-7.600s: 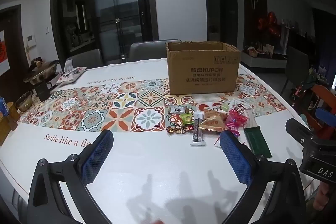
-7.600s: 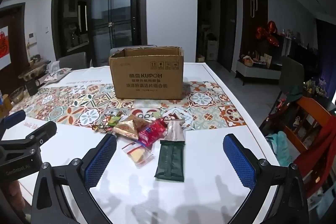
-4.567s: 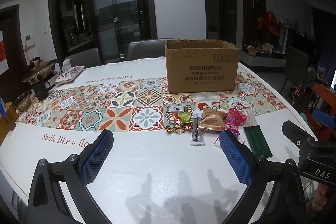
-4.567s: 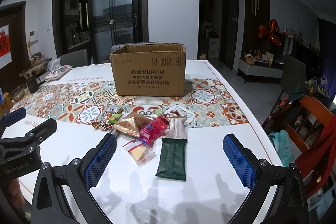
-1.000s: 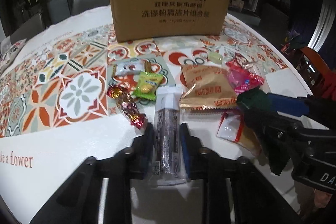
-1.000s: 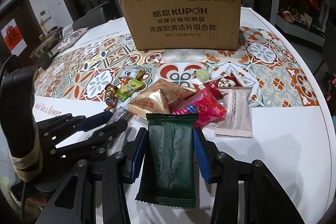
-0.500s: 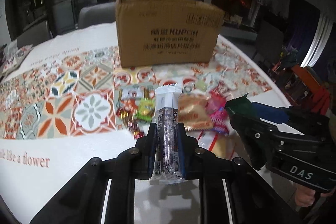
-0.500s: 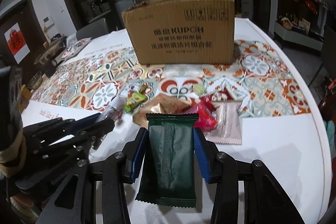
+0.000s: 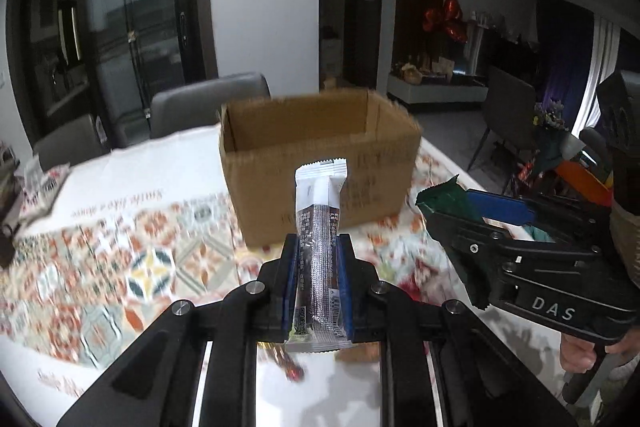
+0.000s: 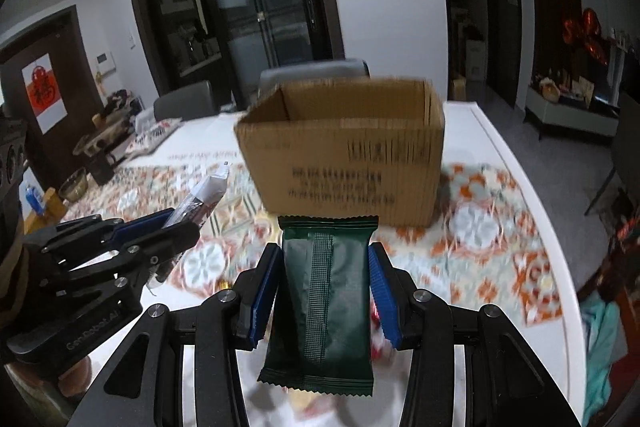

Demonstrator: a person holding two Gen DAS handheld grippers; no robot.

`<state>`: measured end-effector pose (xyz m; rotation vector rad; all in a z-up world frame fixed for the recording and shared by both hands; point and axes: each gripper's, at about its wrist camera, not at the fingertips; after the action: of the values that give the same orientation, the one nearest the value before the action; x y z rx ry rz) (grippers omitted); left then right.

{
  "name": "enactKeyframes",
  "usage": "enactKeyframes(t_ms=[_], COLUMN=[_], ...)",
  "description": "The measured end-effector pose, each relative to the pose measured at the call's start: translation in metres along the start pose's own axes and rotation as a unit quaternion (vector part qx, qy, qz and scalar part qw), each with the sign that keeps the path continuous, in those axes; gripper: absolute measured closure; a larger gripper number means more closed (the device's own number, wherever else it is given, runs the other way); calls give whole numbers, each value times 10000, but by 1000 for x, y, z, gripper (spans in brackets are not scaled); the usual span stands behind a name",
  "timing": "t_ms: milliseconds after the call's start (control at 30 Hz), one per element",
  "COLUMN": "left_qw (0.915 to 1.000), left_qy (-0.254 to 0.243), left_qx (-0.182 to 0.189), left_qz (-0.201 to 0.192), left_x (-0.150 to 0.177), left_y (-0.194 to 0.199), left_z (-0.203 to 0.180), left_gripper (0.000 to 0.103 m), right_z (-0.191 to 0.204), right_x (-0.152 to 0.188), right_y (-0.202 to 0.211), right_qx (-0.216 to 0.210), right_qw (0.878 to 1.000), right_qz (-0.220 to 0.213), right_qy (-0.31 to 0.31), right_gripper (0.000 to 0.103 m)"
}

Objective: Organize snacks
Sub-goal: 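Carry both bars over the cardboard box and open both tools to drop them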

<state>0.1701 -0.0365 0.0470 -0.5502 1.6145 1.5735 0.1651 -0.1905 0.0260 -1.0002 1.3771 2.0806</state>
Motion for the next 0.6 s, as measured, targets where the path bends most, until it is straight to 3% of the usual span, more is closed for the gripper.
enactKeyframes(t_ms=[200,367,600], left_qw=[9998,9998,9987], left_qy=[-116,-35,-32], left_qx=[-69,93,123], left_qz=[-159,142,495], left_x=[-53,-88,-120], left_y=[-8,-38,-86], left_z=[7,17,22], left_gripper=[84,84,84], right_z=[-10,-20,-40], right_x=[-57,-101,-139], right_y=[-7,-24,-64], right_qx=[-32,31,-112], right_qw=[9997,9998,9994], right_qz=[-137,-85,328], right_qy=[181,184,88], right_gripper=[58,58,58])
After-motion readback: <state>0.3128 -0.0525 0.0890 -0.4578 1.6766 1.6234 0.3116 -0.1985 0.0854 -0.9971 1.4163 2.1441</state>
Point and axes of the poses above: each gripper's, at about its wrist camera, not at the fingertips, and y roughly against the way its jaws point, z to its left, x to its underside, and after that the axes turned 8 degrees about -x, right-handed
